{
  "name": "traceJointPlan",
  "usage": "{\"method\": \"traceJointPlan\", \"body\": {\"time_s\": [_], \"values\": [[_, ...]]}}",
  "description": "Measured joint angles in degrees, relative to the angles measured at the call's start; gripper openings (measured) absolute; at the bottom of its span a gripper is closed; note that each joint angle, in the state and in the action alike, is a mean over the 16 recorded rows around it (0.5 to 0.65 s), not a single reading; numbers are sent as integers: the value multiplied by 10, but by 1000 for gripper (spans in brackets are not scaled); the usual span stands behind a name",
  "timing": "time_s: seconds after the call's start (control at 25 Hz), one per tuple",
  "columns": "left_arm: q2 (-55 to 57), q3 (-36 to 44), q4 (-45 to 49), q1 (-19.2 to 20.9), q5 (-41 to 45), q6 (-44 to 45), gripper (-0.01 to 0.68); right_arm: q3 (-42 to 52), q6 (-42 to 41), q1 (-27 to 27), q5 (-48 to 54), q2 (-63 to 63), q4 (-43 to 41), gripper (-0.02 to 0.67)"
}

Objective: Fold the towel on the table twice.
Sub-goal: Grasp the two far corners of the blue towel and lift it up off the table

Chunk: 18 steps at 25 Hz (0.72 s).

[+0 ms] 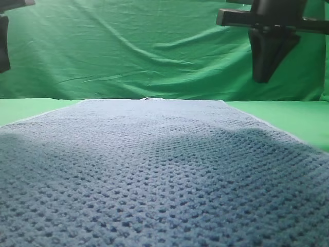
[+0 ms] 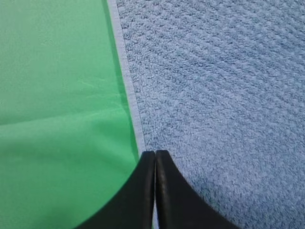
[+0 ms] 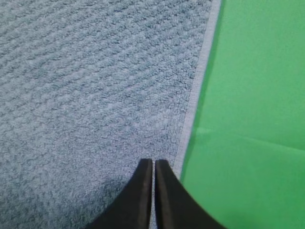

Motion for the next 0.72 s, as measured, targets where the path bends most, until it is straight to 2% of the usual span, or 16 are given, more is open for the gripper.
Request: {"method": "traceJointPlan", "body": {"time_s": [0.12, 0.48, 0.6, 0.72], "values": [[27, -13, -5, -4, -5, -4, 105, -3, 3, 0, -10, 19, 0, 173], [74, -27, -26, -6, -42, -6, 464, -5, 12, 0, -45, 59, 0, 530], [85, -27, -29, -6, -53, -6, 574, -6, 16, 0, -57, 70, 0, 610], [98, -27, -30, -6, -64, -6, 634, -6, 20, 0, -68, 81, -1, 643]]}}
